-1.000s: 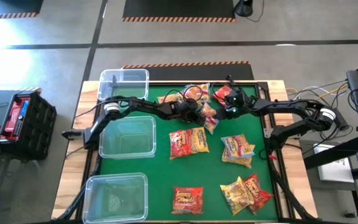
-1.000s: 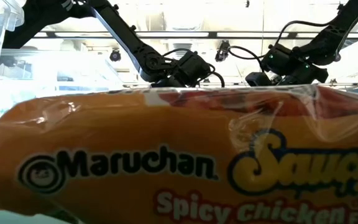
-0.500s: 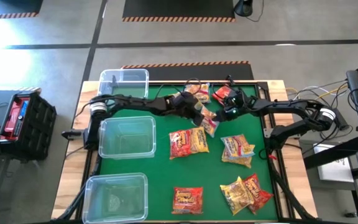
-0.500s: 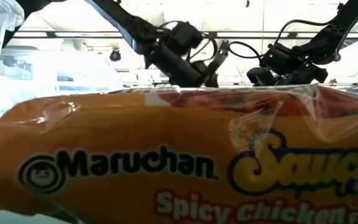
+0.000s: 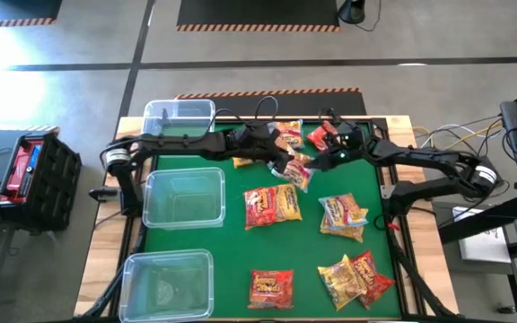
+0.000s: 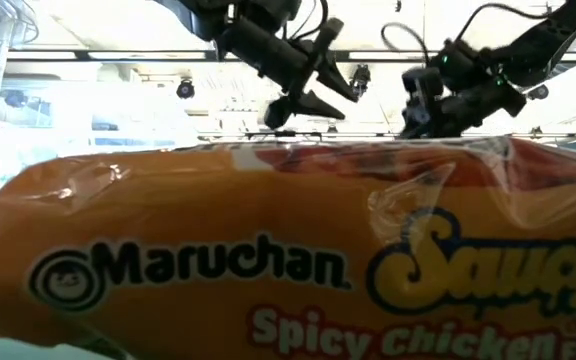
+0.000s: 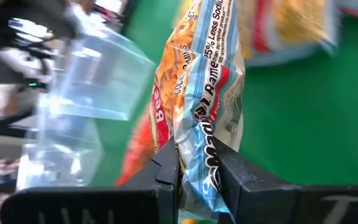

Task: Sort Maruchan noodles
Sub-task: Put the top right blue noodle pack into the middle transparent bin

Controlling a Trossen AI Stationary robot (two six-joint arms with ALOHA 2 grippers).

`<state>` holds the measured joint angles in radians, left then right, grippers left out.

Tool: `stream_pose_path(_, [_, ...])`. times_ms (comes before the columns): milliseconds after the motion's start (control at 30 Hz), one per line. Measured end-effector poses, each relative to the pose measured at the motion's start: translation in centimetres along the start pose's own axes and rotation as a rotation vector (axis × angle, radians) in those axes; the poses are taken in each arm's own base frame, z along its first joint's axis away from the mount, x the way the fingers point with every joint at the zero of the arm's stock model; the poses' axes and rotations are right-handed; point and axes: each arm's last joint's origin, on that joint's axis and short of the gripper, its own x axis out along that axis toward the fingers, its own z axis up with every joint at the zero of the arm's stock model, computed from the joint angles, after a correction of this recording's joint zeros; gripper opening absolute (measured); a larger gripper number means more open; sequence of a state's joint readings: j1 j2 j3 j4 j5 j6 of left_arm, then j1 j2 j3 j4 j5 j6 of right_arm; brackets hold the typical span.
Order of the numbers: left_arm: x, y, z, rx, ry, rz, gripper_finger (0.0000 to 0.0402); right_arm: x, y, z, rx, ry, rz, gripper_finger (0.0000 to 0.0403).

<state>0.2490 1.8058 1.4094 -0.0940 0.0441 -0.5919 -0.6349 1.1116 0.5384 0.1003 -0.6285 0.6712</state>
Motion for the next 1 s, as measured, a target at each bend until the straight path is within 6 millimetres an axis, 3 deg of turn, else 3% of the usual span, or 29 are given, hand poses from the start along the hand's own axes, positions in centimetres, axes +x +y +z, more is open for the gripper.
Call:
stream_pose_path(300, [-4.0, -1.4, 2.5, 0.012, -0.173, 0.048, 0.015, 0.6, 4.5, 0.5, -0.139, -0.048, 0.123, 0.0047])
stream_pose_path(733, [-9.4, -3.6, 4.9, 0.073, -0.326, -0.046, 0.015, 4.7, 10.4, 1.8, -0.345, -0.178, 0.183, 0.0047])
stream_pose_path(1000, [-12.1, -4.9, 5.7, 0.104, -0.402, -0.103, 0.015, 7.7, 12.6, 3.2, -0.426, -0.214, 0.163, 0.0047])
